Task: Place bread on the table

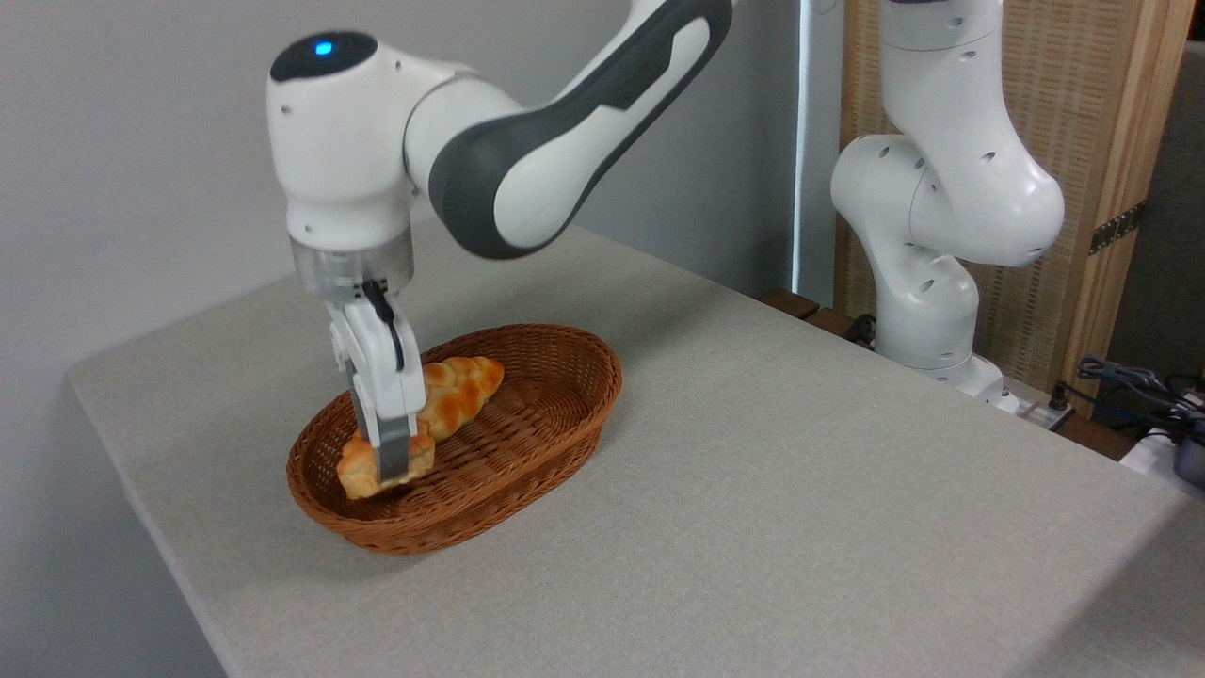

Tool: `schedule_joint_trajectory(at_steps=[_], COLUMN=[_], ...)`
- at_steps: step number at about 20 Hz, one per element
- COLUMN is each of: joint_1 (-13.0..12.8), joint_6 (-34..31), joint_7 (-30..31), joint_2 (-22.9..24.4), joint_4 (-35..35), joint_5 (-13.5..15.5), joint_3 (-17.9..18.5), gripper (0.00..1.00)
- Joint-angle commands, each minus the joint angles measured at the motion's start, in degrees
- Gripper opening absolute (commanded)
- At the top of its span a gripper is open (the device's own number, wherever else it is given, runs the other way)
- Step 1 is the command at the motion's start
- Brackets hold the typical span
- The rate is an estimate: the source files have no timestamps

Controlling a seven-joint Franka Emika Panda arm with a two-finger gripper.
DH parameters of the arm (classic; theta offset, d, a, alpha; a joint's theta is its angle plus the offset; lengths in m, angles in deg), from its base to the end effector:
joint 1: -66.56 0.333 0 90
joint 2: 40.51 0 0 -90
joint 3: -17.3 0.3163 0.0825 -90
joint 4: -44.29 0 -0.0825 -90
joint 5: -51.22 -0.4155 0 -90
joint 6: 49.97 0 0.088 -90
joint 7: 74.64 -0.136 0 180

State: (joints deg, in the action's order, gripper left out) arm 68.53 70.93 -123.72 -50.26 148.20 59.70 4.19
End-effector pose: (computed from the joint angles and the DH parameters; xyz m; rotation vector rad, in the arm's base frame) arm 0.6397 -0.1312 0.4197 2.6587 -1.4138 0.2685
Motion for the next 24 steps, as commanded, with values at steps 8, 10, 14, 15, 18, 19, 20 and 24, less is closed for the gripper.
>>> schedule_joint_trajectory(at_steps=[8, 10, 14, 15, 18, 19, 20, 24], joint_1=[0.4, 0.4, 0.4, 0.4, 0.7, 0.7, 0.7, 0.8], joint_6=[-5.5, -6.5, -8.3, -8.5, -9.5, -9.5, -9.5, -9.4], joint_7=[0.5, 0.3, -0.4, -0.3, -0.7, -1.1, -2.1, -2.7], joint_2=[7.1, 7.1, 6.9, 6.8, 6.3, 6.2, 6.2, 5.4], joint_4=[0.7, 0.9, 1.0, 1.2, 2.5, 3.1, 3.8, 4.6], joint_5=[2.4, 2.2, 2.0, 2.0, 0.9, 0.7, 0.6, -1.1], joint_3=[7.2, 8.9, 13.0, 13.4, 14.6, 15.5, 15.7, 15.9], gripper=[0.47, 0.47, 0.48, 0.49, 0.5, 0.51, 0.52, 0.8])
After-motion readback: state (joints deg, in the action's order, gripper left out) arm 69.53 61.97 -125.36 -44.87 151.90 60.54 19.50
